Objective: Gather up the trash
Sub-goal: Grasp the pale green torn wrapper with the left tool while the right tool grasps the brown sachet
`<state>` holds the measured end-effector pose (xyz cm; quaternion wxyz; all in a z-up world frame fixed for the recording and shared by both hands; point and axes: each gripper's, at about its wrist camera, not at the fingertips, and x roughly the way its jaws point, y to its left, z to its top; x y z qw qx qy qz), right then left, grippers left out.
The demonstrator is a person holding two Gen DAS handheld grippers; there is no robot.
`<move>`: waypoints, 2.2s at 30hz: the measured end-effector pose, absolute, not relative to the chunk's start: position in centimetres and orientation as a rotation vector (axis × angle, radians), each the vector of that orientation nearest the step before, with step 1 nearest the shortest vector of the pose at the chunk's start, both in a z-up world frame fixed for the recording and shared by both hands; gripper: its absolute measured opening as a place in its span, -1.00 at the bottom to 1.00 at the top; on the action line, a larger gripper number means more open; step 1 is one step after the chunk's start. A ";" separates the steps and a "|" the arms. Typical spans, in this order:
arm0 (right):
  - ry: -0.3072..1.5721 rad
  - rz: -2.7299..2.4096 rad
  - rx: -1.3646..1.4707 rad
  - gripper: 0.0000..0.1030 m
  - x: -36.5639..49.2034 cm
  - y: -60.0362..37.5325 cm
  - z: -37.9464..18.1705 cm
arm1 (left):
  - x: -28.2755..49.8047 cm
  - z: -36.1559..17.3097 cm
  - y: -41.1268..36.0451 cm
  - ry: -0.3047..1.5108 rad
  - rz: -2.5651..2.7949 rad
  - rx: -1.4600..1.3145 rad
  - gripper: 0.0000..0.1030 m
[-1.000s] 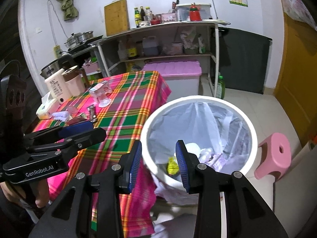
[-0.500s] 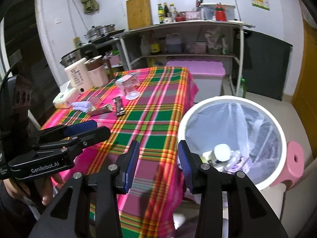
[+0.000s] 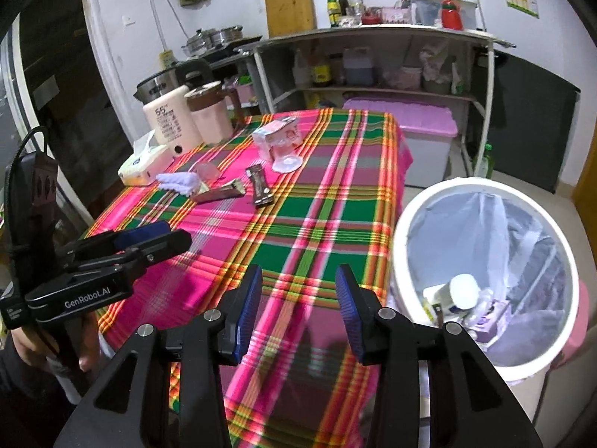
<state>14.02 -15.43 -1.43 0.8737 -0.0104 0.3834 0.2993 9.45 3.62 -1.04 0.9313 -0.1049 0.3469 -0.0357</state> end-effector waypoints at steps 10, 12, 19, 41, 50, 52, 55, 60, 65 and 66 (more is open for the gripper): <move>0.813 0.678 -0.069 -0.18 15.9 -11.7 -1.8 | 10.3 -1.9 7.4 0.714 0.001 -0.253 0.03; 0.821 0.685 -0.075 -0.18 16.6 -11.1 -2.1 | 10.7 -2.2 8.1 0.719 0.009 -0.260 0.03; 0.853 0.703 -0.099 -0.18 19.0 -8.6 -3.1 | 12.7 -2.9 10.1 0.731 0.018 -0.255 0.03; 0.892 0.718 -0.198 -0.32 25.8 -1.5 -6.6 | 17.4 -3.0 12.4 0.738 -0.070 -0.137 0.10; 0.901 0.712 -0.181 -0.46 24.0 -3.5 -6.5 | 18.9 -2.9 11.4 0.748 -0.184 -0.074 0.21; 0.909 0.705 -0.165 -0.46 23.5 -4.6 -6.5 | 19.5 -3.0 11.1 0.751 -0.207 -0.051 0.21; 0.921 0.688 -0.135 -0.46 22.9 -6.1 -6.4 | 20.2 -3.1 10.2 0.762 -0.245 0.006 0.22; 0.929 0.657 -0.100 -0.46 22.3 -8.0 -6.3 | 20.7 -4.0 8.5 0.816 -0.255 0.103 0.21; 0.926 0.646 -0.075 -0.46 21.6 -9.1 -6.2 | 20.3 -4.9 7.7 0.861 -0.174 0.127 -0.31; 0.925 0.647 -0.071 -0.46 21.5 -9.3 -6.2 | 20.1 -4.8 7.9 0.863 -0.172 0.100 -0.41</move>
